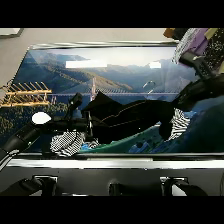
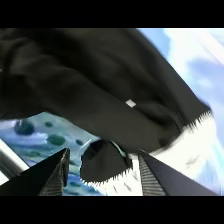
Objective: Fold the clothes and pants, and hang the long-sleeved shirts on hangers.
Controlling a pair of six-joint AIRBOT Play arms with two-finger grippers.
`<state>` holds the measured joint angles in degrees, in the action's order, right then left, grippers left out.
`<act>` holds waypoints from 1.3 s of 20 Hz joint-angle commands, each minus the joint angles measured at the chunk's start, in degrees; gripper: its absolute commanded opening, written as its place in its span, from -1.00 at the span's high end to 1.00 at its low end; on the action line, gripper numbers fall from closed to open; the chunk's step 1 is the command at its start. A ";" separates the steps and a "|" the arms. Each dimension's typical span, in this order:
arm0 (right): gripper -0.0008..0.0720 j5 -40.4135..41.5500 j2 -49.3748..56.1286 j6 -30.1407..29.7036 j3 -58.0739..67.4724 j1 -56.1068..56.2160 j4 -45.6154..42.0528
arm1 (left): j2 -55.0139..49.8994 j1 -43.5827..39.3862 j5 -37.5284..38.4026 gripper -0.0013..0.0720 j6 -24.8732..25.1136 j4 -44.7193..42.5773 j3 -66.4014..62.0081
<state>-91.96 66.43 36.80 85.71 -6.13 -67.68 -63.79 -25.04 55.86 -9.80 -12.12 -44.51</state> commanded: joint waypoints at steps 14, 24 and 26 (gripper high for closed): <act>-0.15 -1.77 13.90 -20.96 -0.17 4.66 19.54 | -0.04 -0.04 0.02 0.91 0.00 -0.07 -0.04; 0.89 -6.56 10.05 -20.87 -0.22 4.48 17.77 | 0.00 1.92 -2.32 -0.18 -12.61 -0.04 -0.04; 0.89 -6.49 7.96 -20.31 -0.22 4.48 14.84 | 0.20 4.96 -2.36 -0.18 -21.22 -0.07 -0.04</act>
<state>-98.17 76.71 16.16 85.49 -1.61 -49.58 -63.75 -22.74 54.35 -19.77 -12.08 -44.53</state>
